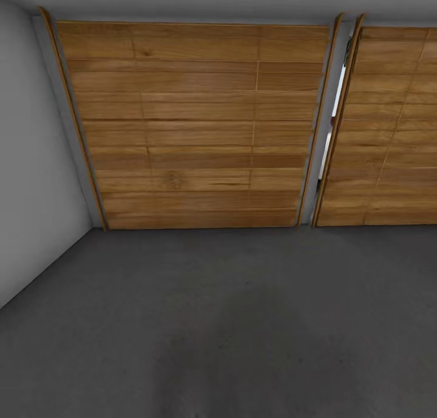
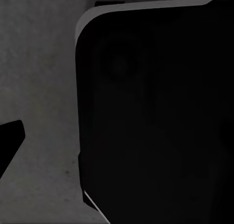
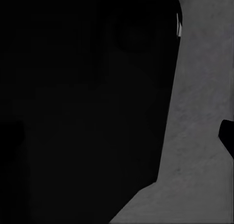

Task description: Move the two storage containers from the living room to the garage. In the garage, place one container on the floor and stack the other container on top of it (either order is fine).

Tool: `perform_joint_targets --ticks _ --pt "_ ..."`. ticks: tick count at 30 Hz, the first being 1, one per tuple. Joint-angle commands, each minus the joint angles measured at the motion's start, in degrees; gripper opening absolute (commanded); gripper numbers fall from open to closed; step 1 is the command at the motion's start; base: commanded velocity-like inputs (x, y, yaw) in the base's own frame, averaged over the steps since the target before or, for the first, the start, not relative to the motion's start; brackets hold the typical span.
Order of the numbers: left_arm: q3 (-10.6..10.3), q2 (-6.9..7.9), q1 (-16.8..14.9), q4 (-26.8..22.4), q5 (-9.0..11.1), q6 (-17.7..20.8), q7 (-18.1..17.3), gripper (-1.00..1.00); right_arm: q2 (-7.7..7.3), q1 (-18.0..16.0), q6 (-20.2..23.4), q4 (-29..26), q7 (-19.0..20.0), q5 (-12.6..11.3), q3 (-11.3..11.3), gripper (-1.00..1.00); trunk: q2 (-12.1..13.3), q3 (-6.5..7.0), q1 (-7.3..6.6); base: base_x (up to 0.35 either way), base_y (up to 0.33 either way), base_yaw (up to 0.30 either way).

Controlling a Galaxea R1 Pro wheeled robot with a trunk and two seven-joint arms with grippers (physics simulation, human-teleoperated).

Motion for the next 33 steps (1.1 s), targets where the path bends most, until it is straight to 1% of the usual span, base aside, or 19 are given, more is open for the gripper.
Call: perform_joint_targets --ticks 1,14,15,33 --pt "0.01 0.00 -0.01 -0.01 0.01 -0.14 0.01 1.00 0.00 -0.01 -0.03 0.01 0.01 -0.39 0.79 1.00 -0.02 -0.04 0.00 0.000 0.000 0.263" --pt "0.03 0.00 -0.01 -0.01 0.01 -0.14 0.01 1.00 0.00 -0.01 -0.03 0.01 0.01 -0.41 4.95 1.00 -0.02 -0.04 0.00 0.000 0.000 0.273" --pt "0.03 0.00 -0.01 -0.01 0.01 -0.14 0.01 1.00 0.00 -0.01 -0.03 0.01 0.01 -0.41 19.90 1.00 -0.02 -0.04 0.00 0.000 0.000 0.275" --pt "0.01 0.00 -0.01 -0.01 0.01 -0.14 0.01 1.00 0.00 -0.01 -0.03 0.01 0.01 -0.41 19.90 1.00 -0.02 -0.04 0.00 0.000 0.000 0.275"
